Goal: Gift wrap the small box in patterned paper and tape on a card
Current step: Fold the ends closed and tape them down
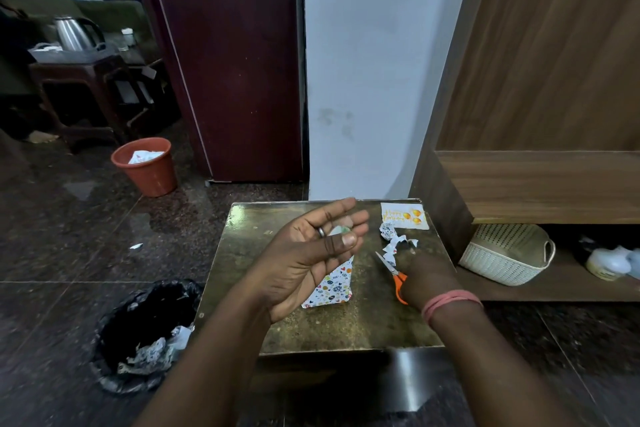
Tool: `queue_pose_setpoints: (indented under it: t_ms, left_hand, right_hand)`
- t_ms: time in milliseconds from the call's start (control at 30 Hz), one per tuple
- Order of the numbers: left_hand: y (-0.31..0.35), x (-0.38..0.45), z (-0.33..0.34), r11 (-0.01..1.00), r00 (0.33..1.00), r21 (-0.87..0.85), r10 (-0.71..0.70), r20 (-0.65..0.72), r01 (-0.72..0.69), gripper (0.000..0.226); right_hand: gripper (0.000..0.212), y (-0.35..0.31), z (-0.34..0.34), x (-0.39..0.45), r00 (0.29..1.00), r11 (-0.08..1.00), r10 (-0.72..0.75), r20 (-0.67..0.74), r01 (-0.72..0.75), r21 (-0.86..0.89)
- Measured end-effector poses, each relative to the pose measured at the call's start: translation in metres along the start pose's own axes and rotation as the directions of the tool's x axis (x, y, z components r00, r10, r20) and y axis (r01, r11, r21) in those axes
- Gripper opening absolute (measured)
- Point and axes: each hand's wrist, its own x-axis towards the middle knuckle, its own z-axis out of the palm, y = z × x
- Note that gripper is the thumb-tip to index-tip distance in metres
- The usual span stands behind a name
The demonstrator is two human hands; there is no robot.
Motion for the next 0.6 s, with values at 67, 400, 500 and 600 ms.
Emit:
queue_pose_setpoints:
  t_ms: [67, 400, 500, 600]
  left_hand:
    - [0.000, 0.000, 0.000, 1.000, 1.000, 0.016, -0.008, -0.013, 0.008, 0.062]
    - [-0.005, 0.003, -0.001, 0.996, 0.999, 0.084, -0.032, -0.036, 0.035, 0.064]
    - [-0.004, 0.005, 0.000, 0.998, 0.997, 0.070, -0.003, -0.071, 0.008, 0.064]
    - [0.000, 0.005, -0.004, 0.999, 0.995, 0.009, 0.037, -0.096, -0.037, 0.064]
  right_hand:
    - [0.037, -0.004, 0.009, 0.003, 0.997, 0.998, 0.052, -0.056, -0.050, 0.024]
    - [0.023, -0.016, -0.027, -0.013, 0.966, 0.978, -0.036, -0.255, 0.087, 0.191]
    - [0.026, -0.028, -0.059, -0.029, 0.930, 0.516, -0.175, -0.325, 0.367, 0.774]
    - [0.022, -0.036, -0.072, -0.041, 0.877, 0.213, -0.283, -0.388, 0.452, 0.866]
